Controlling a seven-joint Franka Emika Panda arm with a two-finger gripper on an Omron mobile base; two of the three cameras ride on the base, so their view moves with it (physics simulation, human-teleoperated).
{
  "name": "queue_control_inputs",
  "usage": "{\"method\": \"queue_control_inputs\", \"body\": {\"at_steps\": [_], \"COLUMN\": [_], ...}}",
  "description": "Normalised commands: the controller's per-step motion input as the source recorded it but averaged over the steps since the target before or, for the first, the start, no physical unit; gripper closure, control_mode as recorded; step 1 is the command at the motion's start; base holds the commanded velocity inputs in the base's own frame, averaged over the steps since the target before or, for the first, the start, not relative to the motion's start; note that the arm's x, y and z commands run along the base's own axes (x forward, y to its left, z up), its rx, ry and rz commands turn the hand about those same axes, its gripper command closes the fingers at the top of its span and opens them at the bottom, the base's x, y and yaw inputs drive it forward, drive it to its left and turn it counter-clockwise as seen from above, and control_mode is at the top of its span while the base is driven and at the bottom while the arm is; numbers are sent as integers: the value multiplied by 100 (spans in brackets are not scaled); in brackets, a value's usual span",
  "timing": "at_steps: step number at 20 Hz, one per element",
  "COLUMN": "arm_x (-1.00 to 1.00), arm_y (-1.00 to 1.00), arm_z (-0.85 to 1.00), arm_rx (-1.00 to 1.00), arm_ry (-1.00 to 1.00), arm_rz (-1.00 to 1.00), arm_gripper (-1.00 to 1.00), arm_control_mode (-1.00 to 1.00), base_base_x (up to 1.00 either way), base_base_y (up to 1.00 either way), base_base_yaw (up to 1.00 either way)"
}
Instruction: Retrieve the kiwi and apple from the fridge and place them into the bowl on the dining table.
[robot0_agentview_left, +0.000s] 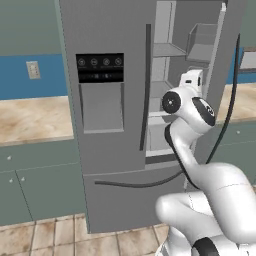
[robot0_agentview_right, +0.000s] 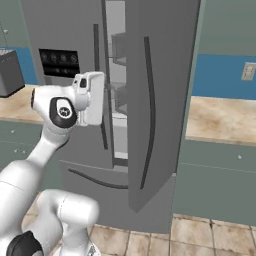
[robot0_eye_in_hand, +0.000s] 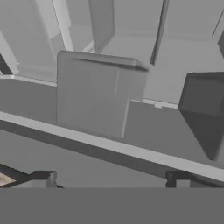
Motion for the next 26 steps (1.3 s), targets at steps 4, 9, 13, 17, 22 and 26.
{"method": "queue_control_inputs", "body": {"at_steps": [4, 9, 13, 17, 22, 26], "arm_x": [31, 49, 15, -24, -41, -7], "arm_y": [-52, -45, -56, -82, -100, -100], "arm_z": [-42, -30, -4, 0, -4, -16], "arm_rx": [-7, -6, -2, 0, 0, 0], "arm_ry": [0, 0, 0, 1, 3, 2], "arm_rz": [-12, -10, -9, -10, -15, -19], "arm_gripper": [-100, -100, -100, -100, -100, -100], "arm_control_mode": [-100, -100, -100, -100, -100, -100], "base_base_x": [0, 0, 0, 0, 0, 0], "base_base_y": [0, 0, 0, 0, 0, 0], "base_base_yaw": [0, 0, 0, 0, 0, 0]}}
